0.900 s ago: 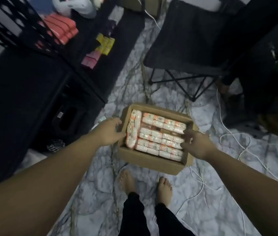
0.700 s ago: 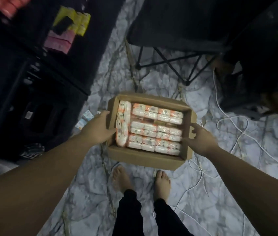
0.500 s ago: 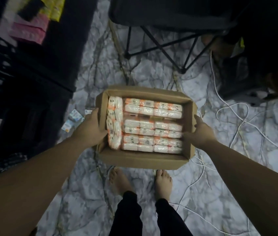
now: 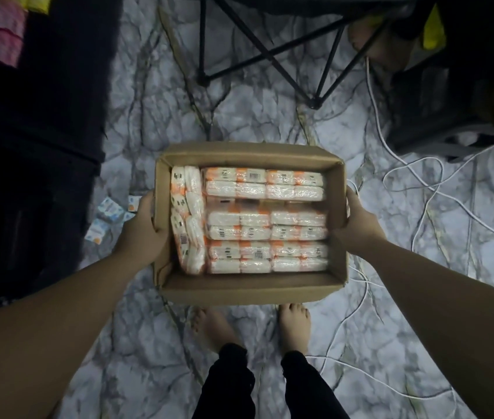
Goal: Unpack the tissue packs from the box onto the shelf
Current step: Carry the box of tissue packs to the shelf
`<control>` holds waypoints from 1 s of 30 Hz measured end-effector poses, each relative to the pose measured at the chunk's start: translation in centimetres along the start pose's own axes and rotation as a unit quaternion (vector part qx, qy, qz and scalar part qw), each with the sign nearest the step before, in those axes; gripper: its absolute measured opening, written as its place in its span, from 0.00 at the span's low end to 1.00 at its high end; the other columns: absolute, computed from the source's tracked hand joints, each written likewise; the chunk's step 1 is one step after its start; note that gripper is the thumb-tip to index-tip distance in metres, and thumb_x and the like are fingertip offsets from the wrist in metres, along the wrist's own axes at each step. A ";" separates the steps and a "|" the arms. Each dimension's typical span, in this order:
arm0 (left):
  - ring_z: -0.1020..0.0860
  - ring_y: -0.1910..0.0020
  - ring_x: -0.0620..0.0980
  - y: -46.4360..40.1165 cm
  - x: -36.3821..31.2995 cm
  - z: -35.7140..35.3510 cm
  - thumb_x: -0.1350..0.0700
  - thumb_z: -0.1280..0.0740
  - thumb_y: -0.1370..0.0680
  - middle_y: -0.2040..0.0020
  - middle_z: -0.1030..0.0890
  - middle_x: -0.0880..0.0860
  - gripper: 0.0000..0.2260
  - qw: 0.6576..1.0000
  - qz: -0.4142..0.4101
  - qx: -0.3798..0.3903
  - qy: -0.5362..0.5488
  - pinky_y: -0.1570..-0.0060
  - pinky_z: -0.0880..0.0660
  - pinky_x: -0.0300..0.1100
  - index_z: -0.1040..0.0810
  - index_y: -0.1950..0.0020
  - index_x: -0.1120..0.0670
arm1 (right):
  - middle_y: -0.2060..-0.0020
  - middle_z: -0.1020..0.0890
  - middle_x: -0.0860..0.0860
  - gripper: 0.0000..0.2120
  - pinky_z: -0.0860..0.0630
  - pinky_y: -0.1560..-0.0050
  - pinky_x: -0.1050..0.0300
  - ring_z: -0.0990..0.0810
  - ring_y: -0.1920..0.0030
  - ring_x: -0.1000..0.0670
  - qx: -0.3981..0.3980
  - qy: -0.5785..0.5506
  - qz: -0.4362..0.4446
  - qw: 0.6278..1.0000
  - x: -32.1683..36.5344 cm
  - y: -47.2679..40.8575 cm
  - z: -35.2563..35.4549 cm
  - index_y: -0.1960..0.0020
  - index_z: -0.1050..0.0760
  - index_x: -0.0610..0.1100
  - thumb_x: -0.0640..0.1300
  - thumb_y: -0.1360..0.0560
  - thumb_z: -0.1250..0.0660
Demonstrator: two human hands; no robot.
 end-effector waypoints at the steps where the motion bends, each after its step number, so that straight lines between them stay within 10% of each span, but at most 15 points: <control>1: 0.18 0.54 0.57 0.0 0.3 0.4 0.59 0.33 0.21 0.51 0.17 0.52 0.33 1.000 -0.003 0.000 0.005 0.55 0.21 0.53 0.40 0.22 0.36 | 0.53 0.17 0.45 0.39 0.23 0.54 0.49 0.19 0.54 0.40 -0.002 0.003 0.006 1.000 -0.1 0.2 0.1 0.21 0.51 0.67 0.46 0.23 0.36; 17: 0.19 0.55 0.29 15.5 7.1 7.0 0.66 0.28 0.22 0.52 0.19 0.25 0.32 0.973 0.004 -0.116 0.198 0.54 0.25 0.33 0.25 0.39 0.25 | 0.62 0.17 0.51 0.38 0.23 0.58 0.51 0.19 0.61 0.50 0.045 0.114 0.184 0.975 10.5 7.7 2.2 0.20 0.50 0.70 0.50 0.22 0.33; 24: 0.18 0.52 0.40 27.0 13.9 5.4 0.57 0.27 0.22 0.46 0.17 0.42 0.28 0.939 0.115 -0.202 0.254 0.54 0.24 0.34 0.29 0.25 0.39 | 0.59 0.16 0.48 0.35 0.27 0.57 0.53 0.20 0.60 0.48 0.071 0.219 0.290 0.929 17.3 12.6 -1.1 0.19 0.53 0.68 0.54 0.19 0.38; 27: 0.15 0.50 0.50 33.5 19.7 4.2 0.41 0.25 0.26 0.50 0.15 0.46 0.27 0.894 0.189 -0.241 0.326 0.46 0.18 0.54 0.27 0.28 0.36 | 0.64 0.20 0.52 0.34 0.29 0.56 0.55 0.26 0.66 0.56 0.092 0.277 0.362 0.885 21.2 17.2 -5.6 0.19 0.51 0.67 0.53 0.19 0.39; 30: 0.19 0.54 0.39 38.2 21.7 3.4 0.51 0.30 0.22 0.51 0.16 0.45 0.26 0.884 0.238 -0.264 0.303 0.54 0.24 0.38 0.32 0.26 0.35 | 0.64 0.19 0.52 0.33 0.29 0.54 0.56 0.25 0.65 0.55 0.110 0.287 0.391 0.868 22.9 19.9 -9.4 0.18 0.49 0.66 0.53 0.19 0.39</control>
Point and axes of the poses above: each hand's wrist, its own y-axis away from the middle knuckle, its own z-axis out of the back of the hand, x = y × z, the point moved 1 cm from there along -y, towards the middle knuckle
